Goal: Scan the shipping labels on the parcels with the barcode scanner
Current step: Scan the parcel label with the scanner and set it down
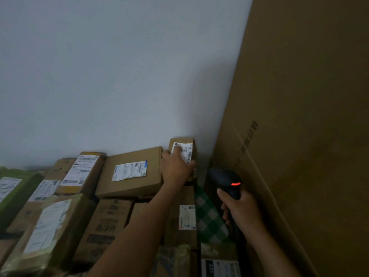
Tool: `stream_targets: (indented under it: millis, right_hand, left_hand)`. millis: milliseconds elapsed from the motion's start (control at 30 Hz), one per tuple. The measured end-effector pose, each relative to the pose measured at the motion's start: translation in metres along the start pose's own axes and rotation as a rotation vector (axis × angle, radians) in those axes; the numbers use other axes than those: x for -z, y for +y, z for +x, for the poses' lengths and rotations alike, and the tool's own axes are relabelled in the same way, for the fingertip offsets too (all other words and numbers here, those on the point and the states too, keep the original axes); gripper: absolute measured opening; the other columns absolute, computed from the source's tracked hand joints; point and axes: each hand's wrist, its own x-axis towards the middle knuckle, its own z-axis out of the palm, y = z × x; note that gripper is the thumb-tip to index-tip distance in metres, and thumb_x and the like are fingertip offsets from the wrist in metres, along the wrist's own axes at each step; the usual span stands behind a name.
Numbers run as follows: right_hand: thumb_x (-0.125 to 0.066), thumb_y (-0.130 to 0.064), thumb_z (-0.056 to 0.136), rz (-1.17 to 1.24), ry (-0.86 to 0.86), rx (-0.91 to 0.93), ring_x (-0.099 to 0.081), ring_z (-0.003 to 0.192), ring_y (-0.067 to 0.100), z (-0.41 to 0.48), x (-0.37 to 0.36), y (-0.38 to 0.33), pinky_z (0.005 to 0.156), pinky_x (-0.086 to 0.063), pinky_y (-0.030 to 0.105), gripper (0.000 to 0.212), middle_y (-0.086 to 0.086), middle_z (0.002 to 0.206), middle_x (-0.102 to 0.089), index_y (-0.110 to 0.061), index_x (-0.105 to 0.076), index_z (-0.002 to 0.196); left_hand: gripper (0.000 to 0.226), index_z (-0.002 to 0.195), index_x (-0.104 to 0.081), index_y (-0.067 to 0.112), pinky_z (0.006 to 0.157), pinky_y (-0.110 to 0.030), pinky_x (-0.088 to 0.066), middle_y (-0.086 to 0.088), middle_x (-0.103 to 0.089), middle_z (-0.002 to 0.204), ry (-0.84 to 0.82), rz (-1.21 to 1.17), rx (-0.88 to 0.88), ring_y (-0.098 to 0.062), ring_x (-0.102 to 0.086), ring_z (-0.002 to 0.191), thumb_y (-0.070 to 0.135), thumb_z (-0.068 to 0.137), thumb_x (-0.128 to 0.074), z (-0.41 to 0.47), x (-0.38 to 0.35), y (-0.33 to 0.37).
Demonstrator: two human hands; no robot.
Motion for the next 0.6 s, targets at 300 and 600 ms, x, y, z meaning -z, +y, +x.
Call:
stream_targets:
  millis: [300, 600]
  right_hand:
    - [-0.070, -0.024, 0.087, -0.009, 0.027, -0.004, -0.052, 0.047, 0.019, 0.007, 0.002, 0.021, 0.048, -0.042, 0.029, 0.023, 0.005, 0.056, -0.056, -0.010, -0.059, 0.074]
    - [-0.070, -0.025, 0.088, -0.041, 0.008, 0.021, -0.050, 0.039, 0.014, -0.011, -0.005, 0.032, 0.045, -0.040, 0.027, 0.024, 0.003, 0.052, -0.054, -0.010, -0.057, 0.073]
  left_hand:
    - [0.069, 0.145, -0.038, 0.020, 0.115, -0.049, -0.029, -0.020, -0.028, 0.152, 0.007, 0.221, -0.050, -0.037, -0.029, 0.140, 0.063, 0.092, -0.049, 0.022, -0.041, -0.025]
    - [0.078, 0.150, -0.024, 0.013, 0.115, -0.045, -0.031, -0.020, -0.016, 0.155, -0.018, 0.085, 0.074, -0.036, -0.026, 0.142, 0.040, 0.090, -0.066, -0.085, -0.050, -0.062]
